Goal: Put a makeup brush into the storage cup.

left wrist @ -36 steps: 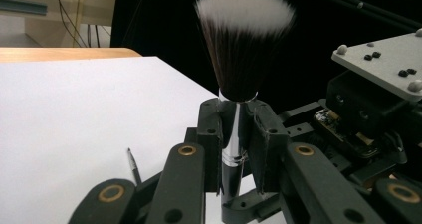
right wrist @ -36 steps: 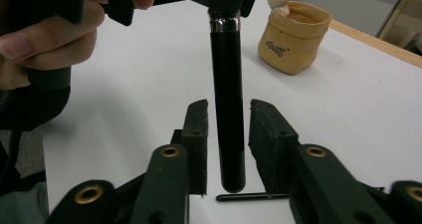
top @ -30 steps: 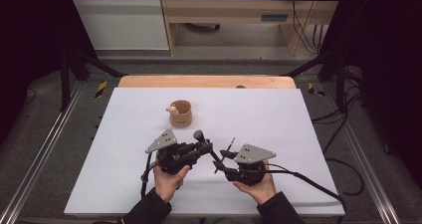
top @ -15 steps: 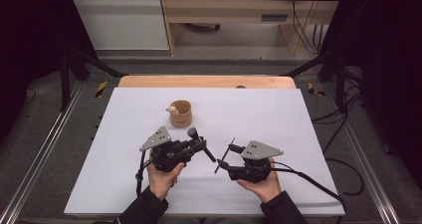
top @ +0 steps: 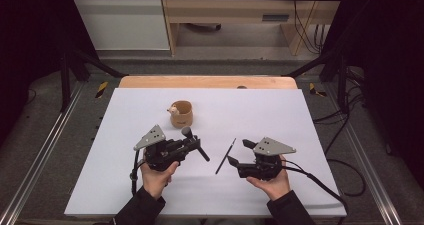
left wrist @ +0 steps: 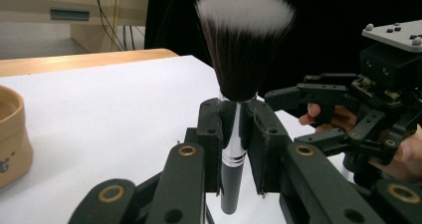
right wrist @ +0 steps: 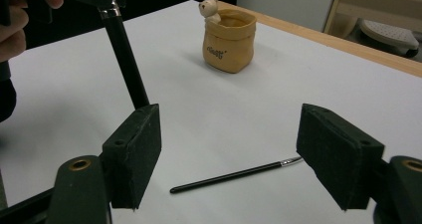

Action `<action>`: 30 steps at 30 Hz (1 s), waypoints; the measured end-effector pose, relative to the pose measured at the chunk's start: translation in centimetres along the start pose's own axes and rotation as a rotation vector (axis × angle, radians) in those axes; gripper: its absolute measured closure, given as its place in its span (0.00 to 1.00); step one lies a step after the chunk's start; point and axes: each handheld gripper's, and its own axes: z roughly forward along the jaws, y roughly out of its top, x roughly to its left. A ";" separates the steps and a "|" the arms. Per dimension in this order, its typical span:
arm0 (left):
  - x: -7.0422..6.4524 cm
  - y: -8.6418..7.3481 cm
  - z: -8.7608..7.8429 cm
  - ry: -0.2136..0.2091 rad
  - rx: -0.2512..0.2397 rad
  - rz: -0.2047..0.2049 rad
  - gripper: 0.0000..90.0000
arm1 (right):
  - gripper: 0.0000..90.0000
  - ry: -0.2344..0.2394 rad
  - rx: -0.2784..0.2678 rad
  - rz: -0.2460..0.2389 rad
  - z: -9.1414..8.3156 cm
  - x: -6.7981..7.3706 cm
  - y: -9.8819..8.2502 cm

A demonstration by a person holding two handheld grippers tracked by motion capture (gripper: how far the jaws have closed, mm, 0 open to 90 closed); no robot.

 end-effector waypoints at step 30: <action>1.5 1.1 -1.9 0.075 0.040 -0.002 0.86 | 0.12 -0.100 0.005 0.076 -2.5 -2.7 -0.8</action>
